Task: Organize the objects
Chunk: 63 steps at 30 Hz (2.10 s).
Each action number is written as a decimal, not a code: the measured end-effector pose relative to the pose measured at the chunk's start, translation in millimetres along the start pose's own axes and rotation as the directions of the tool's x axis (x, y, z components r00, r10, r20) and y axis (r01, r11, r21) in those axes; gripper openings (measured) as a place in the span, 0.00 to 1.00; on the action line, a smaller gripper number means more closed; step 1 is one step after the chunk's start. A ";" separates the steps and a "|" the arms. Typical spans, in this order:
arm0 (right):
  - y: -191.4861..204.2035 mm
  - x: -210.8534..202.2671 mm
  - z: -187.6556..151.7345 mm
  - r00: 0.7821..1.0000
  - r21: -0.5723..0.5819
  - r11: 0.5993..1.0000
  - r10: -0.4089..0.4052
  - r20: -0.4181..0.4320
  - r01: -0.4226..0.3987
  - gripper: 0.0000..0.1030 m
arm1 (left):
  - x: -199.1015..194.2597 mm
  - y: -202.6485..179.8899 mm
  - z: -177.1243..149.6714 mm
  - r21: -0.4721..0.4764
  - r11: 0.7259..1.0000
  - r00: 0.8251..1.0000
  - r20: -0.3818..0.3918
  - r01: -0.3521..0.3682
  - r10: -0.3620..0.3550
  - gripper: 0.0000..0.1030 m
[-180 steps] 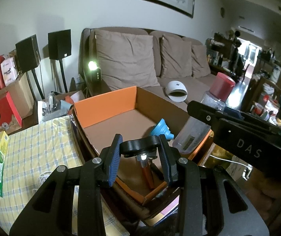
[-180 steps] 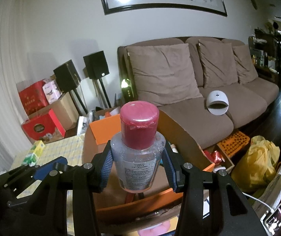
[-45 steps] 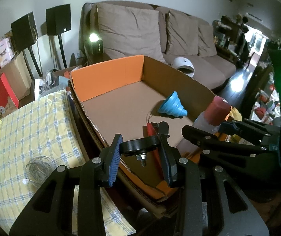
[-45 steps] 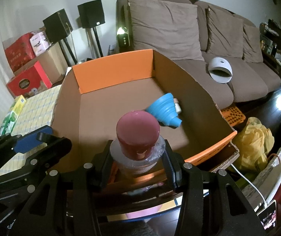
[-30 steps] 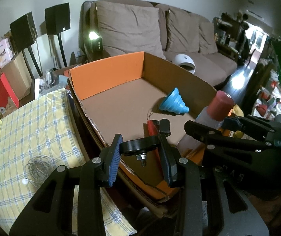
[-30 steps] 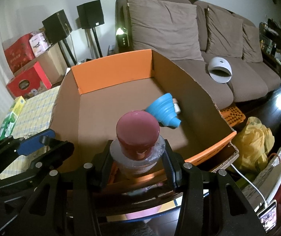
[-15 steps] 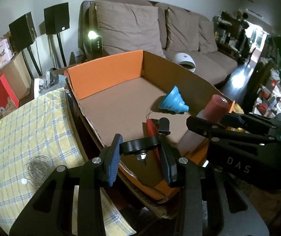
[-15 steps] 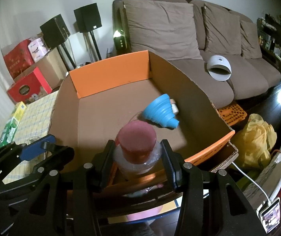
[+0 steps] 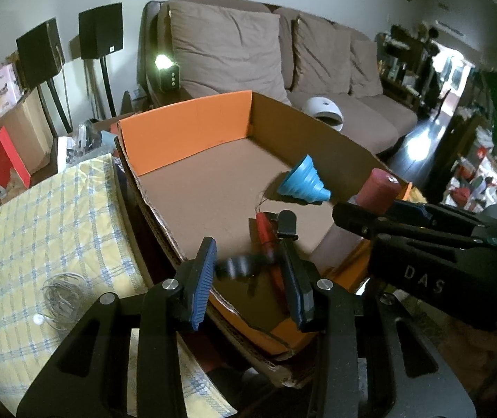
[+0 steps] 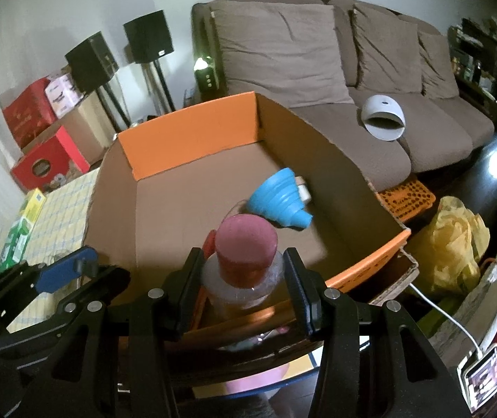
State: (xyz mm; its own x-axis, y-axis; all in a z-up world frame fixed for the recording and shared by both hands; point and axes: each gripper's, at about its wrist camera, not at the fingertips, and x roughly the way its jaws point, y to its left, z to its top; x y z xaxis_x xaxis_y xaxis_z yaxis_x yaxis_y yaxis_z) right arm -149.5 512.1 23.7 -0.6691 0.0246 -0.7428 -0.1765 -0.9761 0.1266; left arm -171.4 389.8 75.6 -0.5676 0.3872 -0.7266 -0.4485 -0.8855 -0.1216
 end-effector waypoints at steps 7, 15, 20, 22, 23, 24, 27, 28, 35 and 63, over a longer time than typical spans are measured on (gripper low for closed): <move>-12.5 -5.6 2.8 1.000 0.060 0.998 0.012 0.022 -0.013 0.49 | -2.4 -1.6 0.5 -0.006 1.000 1.000 0.004 0.022 -0.022 0.47; -14.6 -10.6 4.5 0.999 0.073 0.997 0.000 0.040 -0.003 0.58 | -12.1 2.6 1.1 -0.044 0.999 0.999 0.053 0.008 -0.005 0.64; -17.0 -14.3 5.6 0.999 0.084 0.996 0.001 0.051 -0.005 0.64 | -21.5 13.6 4.9 -0.077 0.997 0.996 0.088 0.009 -0.002 0.64; -17.3 -14.9 6.4 0.998 0.090 0.996 0.004 0.055 -0.009 0.65 | -25.0 18.9 6.8 -0.092 0.996 0.996 0.093 0.011 -0.003 0.64; -17.0 -15.5 5.9 0.998 0.091 0.996 0.006 0.056 -0.012 0.66 | -27.4 21.4 7.8 -0.100 0.995 0.995 0.097 0.014 -0.004 0.64; -16.8 -16.0 6.1 0.998 0.090 0.996 0.010 0.058 -0.015 0.67 | -30.2 24.0 8.6 -0.108 0.994 0.994 0.105 0.017 -0.006 0.64; -16.3 -18.1 6.4 0.998 0.092 0.996 0.013 0.068 -0.019 0.67 | -38.5 31.0 9.2 -0.126 0.992 0.992 0.125 0.018 -0.002 0.65; -16.4 -19.2 6.6 0.997 0.095 0.995 0.015 0.073 -0.022 0.68 | -41.3 32.5 8.4 -0.130 0.991 0.991 0.132 0.016 0.001 0.69; -14.4 -24.7 8.3 0.996 0.095 0.995 0.018 0.086 -0.026 0.69 | -58.8 49.8 3.5 -0.132 0.991 0.989 0.147 0.004 0.015 0.71; 96.7 -83.5 -1.8 0.938 -0.204 0.959 0.247 0.244 -0.199 0.99 | -227.5 258.8 -85.0 -0.401 0.860 0.900 0.161 -0.315 0.405 1.00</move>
State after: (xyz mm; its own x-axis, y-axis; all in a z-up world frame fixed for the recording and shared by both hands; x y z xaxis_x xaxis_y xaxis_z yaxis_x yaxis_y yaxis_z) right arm -109.4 415.2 96.7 -0.8471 -0.1653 -0.5050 0.1112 -0.9845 0.1357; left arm -99.7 50.7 152.0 -0.8038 0.0318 -0.5941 0.0698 -0.9866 -0.1473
